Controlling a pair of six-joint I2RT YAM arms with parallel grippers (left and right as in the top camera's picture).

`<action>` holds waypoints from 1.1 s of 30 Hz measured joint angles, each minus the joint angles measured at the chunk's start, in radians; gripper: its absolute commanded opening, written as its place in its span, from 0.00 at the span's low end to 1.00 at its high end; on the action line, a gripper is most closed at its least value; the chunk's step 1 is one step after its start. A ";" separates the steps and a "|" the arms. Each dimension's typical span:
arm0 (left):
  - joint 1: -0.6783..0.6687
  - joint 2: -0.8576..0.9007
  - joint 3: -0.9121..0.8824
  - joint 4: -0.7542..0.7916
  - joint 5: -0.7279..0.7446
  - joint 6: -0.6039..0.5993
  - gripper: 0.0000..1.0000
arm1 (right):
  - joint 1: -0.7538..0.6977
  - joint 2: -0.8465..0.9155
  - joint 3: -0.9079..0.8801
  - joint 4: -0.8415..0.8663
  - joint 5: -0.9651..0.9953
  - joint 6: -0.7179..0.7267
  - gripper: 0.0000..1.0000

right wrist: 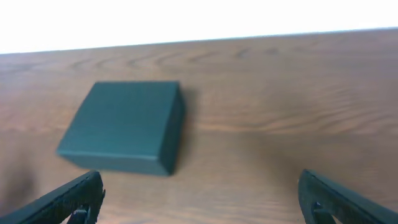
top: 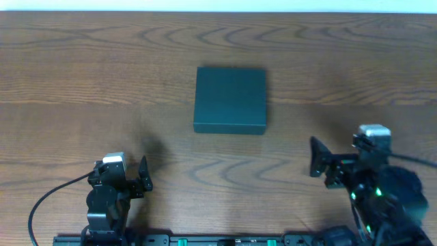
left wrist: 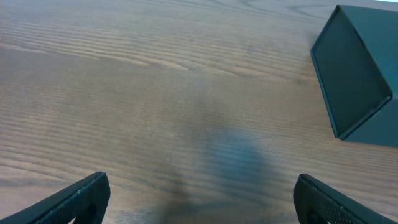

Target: Pack container

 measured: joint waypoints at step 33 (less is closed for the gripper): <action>0.000 0.000 0.000 0.000 0.000 0.000 0.95 | -0.047 -0.469 -0.630 0.061 -0.014 -0.063 0.99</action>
